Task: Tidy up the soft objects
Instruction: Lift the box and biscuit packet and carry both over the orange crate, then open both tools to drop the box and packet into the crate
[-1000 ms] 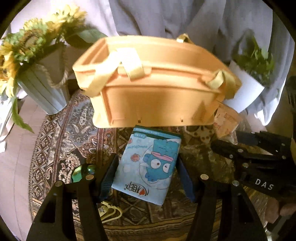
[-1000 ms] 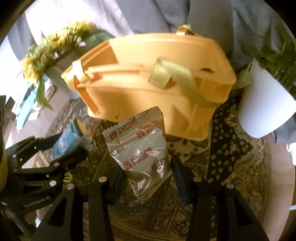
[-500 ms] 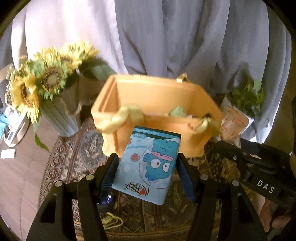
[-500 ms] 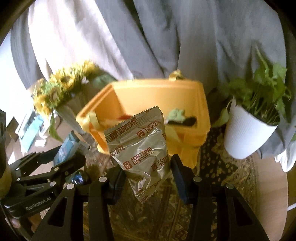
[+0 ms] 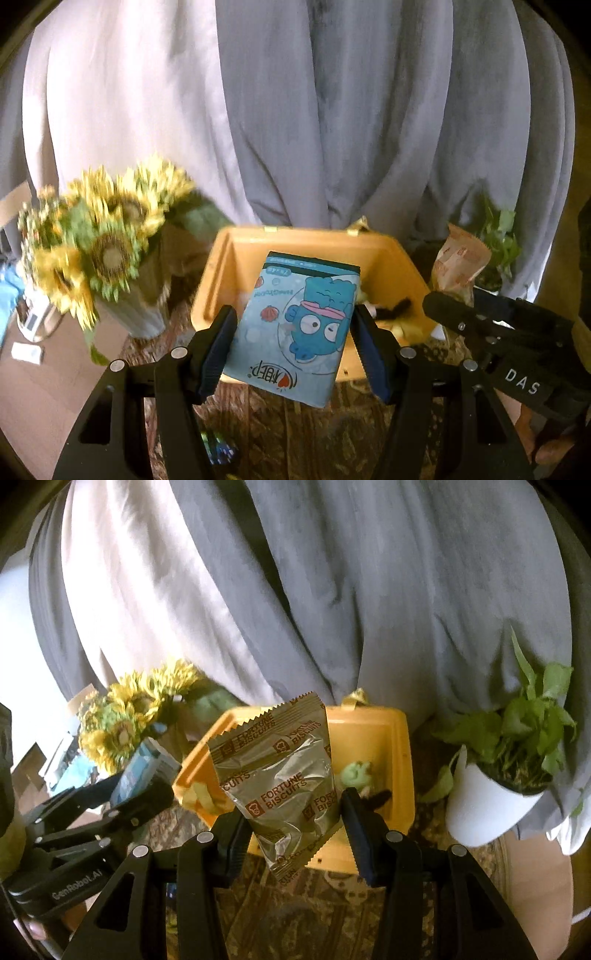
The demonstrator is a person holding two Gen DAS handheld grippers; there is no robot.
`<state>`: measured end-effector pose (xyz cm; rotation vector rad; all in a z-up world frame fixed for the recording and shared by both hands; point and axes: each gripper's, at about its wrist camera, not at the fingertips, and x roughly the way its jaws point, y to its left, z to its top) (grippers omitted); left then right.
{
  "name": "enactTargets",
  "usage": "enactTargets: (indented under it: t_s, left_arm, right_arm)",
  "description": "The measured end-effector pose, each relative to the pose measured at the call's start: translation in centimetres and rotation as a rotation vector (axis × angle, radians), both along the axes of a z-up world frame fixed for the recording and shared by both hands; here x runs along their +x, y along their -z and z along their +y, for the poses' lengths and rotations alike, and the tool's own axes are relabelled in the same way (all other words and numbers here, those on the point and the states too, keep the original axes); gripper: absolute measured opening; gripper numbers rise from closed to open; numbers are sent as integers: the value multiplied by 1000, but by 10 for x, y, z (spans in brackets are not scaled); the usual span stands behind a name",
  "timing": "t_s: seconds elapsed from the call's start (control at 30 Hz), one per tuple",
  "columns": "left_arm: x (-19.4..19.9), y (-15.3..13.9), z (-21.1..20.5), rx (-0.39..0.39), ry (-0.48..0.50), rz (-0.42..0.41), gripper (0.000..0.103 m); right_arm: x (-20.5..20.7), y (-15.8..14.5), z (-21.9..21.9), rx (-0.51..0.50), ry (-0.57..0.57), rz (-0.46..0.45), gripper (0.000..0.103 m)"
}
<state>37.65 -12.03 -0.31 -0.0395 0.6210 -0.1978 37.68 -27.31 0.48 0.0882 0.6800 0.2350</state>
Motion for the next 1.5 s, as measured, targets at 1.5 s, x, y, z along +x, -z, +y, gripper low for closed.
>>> enactTargets:
  t_s: [1.5]
  left_arm:
    - [34,-5,17,93,-105,65,74]
  right_arm:
    - [60,8,3,-50,35,28,74]
